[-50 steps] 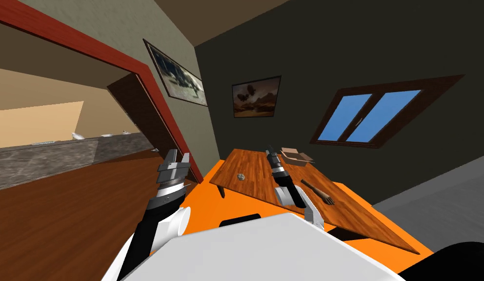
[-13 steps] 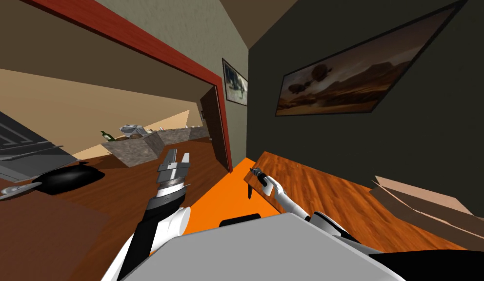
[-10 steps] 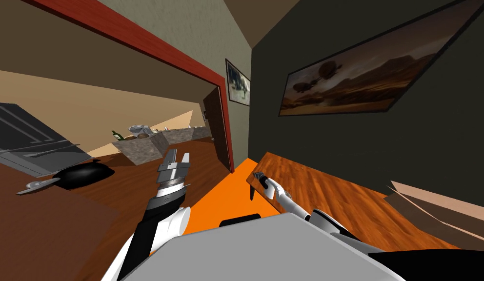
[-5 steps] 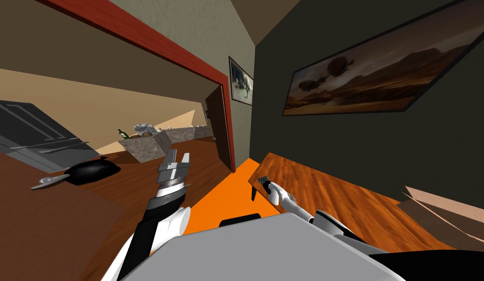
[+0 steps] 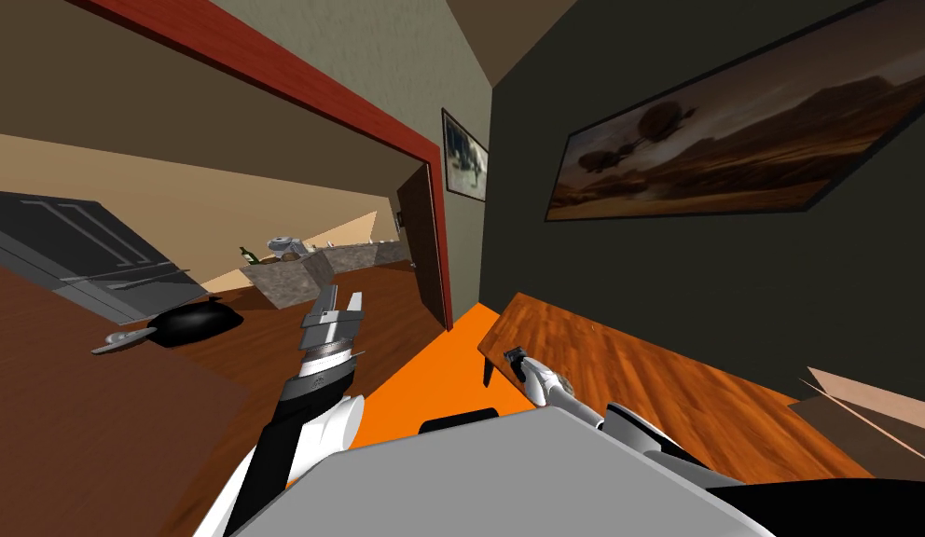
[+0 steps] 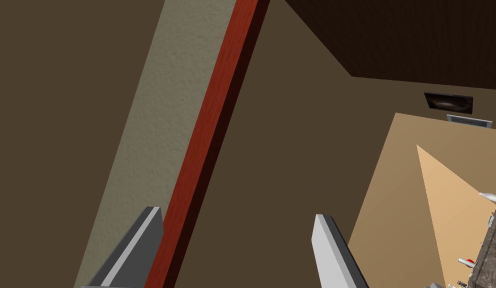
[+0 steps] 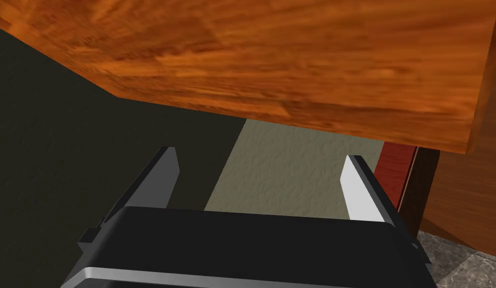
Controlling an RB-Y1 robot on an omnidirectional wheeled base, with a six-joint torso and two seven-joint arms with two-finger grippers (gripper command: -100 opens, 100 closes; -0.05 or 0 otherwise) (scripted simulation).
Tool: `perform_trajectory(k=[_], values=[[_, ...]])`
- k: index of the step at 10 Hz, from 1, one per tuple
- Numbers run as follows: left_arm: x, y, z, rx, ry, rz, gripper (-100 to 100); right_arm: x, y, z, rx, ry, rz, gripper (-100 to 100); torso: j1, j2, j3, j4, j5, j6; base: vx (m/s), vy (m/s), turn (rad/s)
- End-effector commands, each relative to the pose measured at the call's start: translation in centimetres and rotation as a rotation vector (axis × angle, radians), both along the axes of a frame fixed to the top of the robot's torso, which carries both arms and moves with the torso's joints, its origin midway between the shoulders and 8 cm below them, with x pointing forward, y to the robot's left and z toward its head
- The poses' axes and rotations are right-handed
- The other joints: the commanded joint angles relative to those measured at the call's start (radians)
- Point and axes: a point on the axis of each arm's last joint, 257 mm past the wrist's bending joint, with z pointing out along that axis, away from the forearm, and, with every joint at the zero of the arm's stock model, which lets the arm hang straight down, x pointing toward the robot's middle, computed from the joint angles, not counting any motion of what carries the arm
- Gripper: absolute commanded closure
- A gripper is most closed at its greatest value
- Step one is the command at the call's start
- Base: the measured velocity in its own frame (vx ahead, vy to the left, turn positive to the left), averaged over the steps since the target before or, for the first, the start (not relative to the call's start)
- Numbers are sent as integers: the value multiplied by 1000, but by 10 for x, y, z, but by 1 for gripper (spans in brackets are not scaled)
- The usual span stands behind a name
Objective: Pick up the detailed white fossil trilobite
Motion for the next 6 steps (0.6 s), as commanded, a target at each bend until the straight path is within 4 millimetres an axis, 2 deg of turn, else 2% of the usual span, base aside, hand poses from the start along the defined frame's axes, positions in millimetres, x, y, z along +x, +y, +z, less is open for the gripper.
perform_trajectory(k=[1,3,4,5,6], values=[[0,0,0,0,0,0,0,-16,-17,-8,-46,38,-8,-100,0,0,0,0,0,0,34,32,18],[0,0,0,0,0,0,0,-15,-17,-7,-51,37,-4,-100,-1,1,1,0,0,0,6,8,-6],[0,0,0,0,0,0,0,-39,-42,-19,-111,92,-17,-100,-2,2,1,0,0,0,14,9,45],[0,0,0,0,0,0,0,-39,-42,-19,-111,92,-17,-100,-1,2,1,0,0,0,18,13,18],[0,0,0,0,0,0,0,-62,-65,-28,-171,143,-24,-100,-1,1,1,0,0,0,24,22,27]])
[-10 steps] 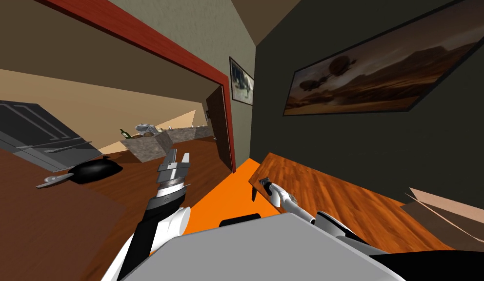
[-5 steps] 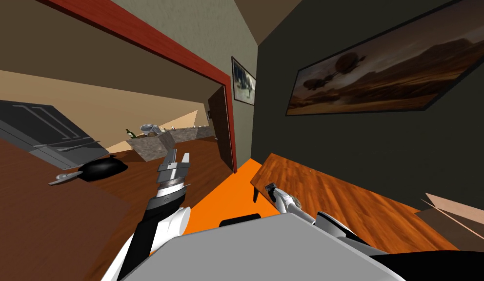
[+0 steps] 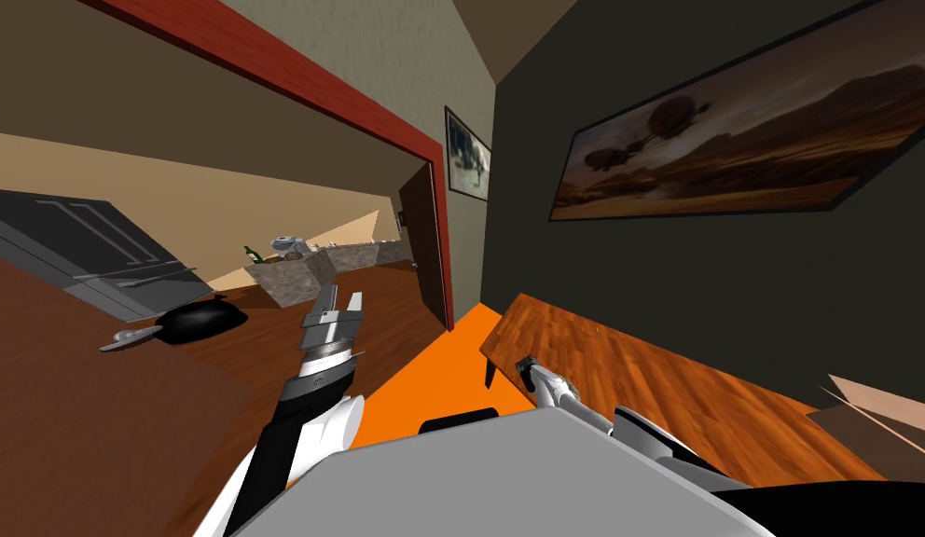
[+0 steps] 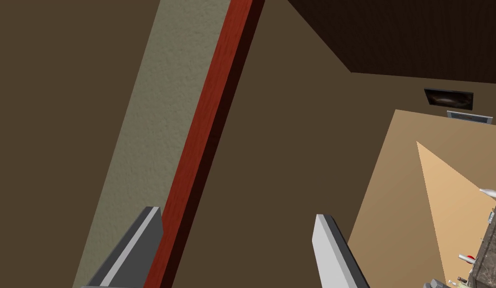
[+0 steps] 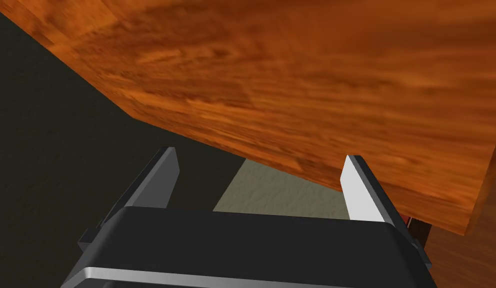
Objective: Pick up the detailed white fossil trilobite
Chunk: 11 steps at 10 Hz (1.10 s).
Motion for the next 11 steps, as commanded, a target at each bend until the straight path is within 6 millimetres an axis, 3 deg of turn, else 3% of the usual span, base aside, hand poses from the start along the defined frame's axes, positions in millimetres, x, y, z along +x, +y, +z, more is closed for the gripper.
perform_trajectory(k=[1,2,4,6,7,8,10,11], values=[[0,0,0,0,0,0,0,-13,-11,-6,-36,27,-2,-100,0,0,0,0,0,0,21,16,8],[0,0,0,0,0,0,0,-13,-11,-6,-36,27,-2,-100,0,0,0,0,0,0,10,4,0],[0,0,0,0,0,0,0,-54,-50,-17,-135,114,-12,-100,0,0,0,0,0,0,24,10,28],[0,0,0,0,0,0,0,-57,-52,-18,-139,120,-15,-100,-1,0,0,0,0,0,17,5,0],[0,0,0,0,0,0,0,-77,-70,-21,-182,161,-21,-100,-1,0,0,0,0,0,12,5,17],[0,0,0,0,0,0,0,-75,-69,-21,-180,157,-19,-100,-1,1,0,0,0,0,10,2,-3],[0,0,0,0,0,0,0,-110,-99,-24,-251,225,-31,-100,-1,0,0,0,0,0,25,-5,10],[0,0,0,0,0,0,0,-110,-99,-24,-251,225,-31,-100,-2,0,0,0,0,0,21,-13,-4]])
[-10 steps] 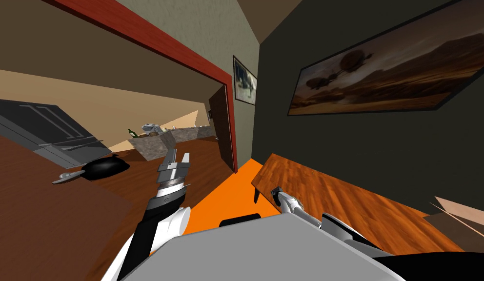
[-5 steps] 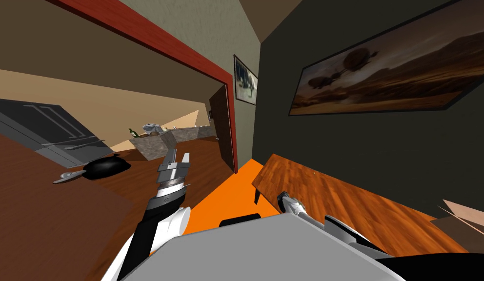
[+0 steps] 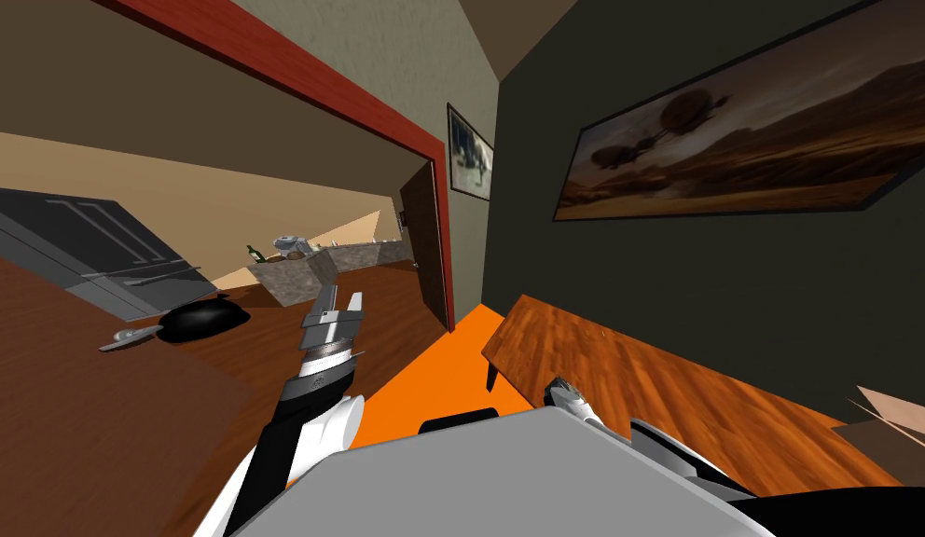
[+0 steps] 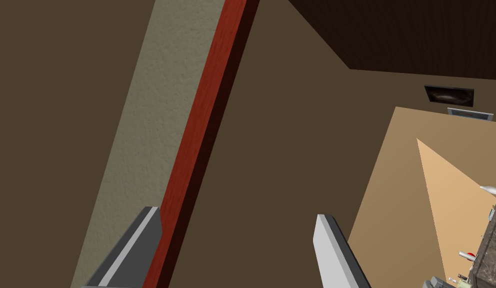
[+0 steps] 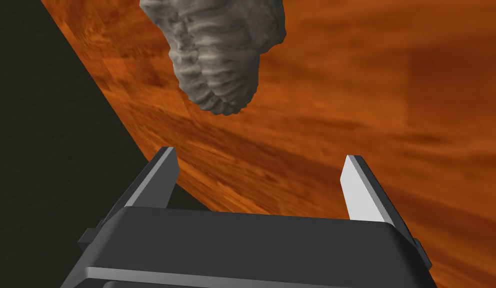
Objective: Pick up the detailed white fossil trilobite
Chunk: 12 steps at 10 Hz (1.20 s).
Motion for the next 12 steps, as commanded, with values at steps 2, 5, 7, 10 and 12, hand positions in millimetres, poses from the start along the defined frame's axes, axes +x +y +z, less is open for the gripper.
perform_trajectory(k=[2,5,7,10,12], values=[[0,0,0,0,0,0,0,-20,-21,1,-47,39,-11,-100,0,0,0,0,0,0,26,-22,6],[0,0,0,0,0,0,0,-17,1,-6,-37,34,-11,-100,1,1,1,0,0,0,9,-29,4],[0,0,0,0,0,0,0,-21,17,-12,-37,36,-13,-100,-5,0,0,0,-1,0,36,-130,18],[0,0,0,0,0,0,0,-25,39,-19,-36,37,-16,-100,-8,-2,-1,0,-2,0,39,-130,17],[0,0,0,0,0,0,0,-24,37,-19,-36,35,-17,100,-2,0,0,0,-1,0,7,-21,2]])
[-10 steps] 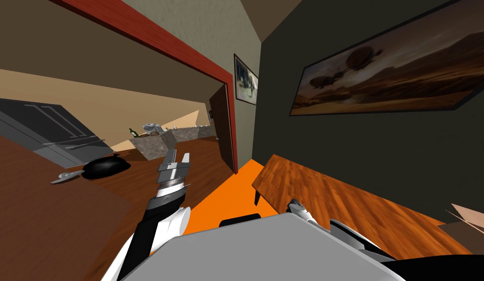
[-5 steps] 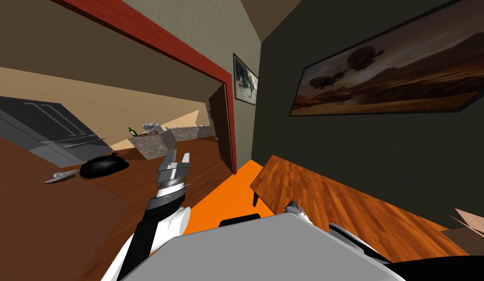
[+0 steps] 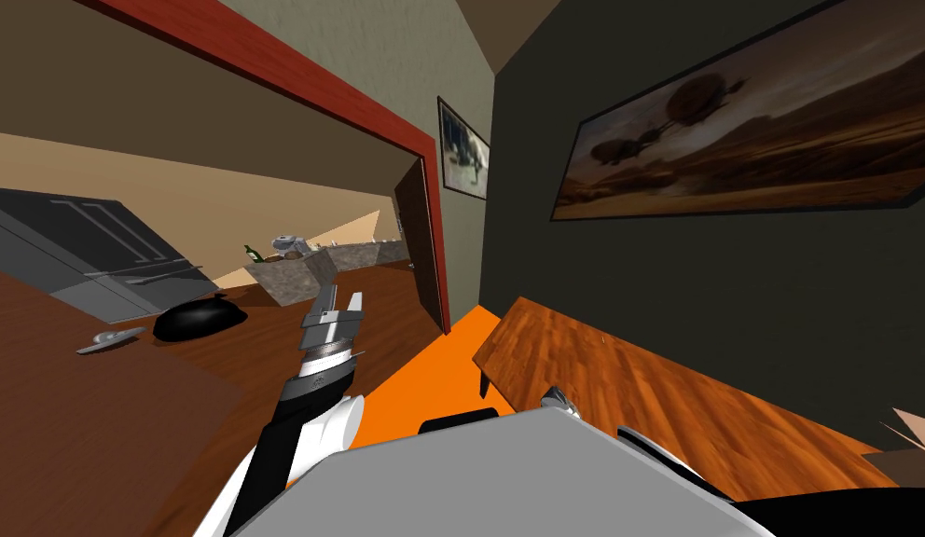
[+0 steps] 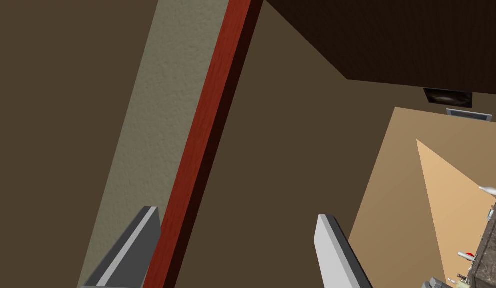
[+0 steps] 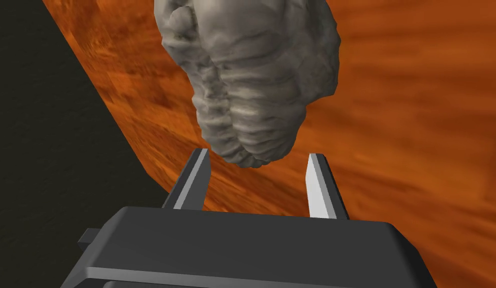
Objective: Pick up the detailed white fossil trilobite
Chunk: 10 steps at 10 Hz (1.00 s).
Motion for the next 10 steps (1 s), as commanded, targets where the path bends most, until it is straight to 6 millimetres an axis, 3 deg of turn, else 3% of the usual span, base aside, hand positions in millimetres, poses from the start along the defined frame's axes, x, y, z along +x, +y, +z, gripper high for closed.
perform_trajectory(k=[1,4,5,6,10], values=[[0,0,0,0,0,0,0,0,0,0,0,0,0,100,0,0,0,0,0,0,6,-11,3],[0,0,0,0,0,0,0,1,-3,2,-6,-1,0,100,-2,-1,-1,-1,-3,0,0,0,0],[0,0,0,0,0,0,0,1,-3,2,-6,-1,0,0,-1,-1,-1,-1,-3,0,0,0,0],[0,0,0,0,0,0,0,2,-14,5,0,1,3,100,-1,-1,-1,-1,-3,0,-22,80,-22],[0,0,0,0,0,0,0,8,-40,15,-1,-2,6,100,9,2,0,-1,-2,1,-37,137,-18]])
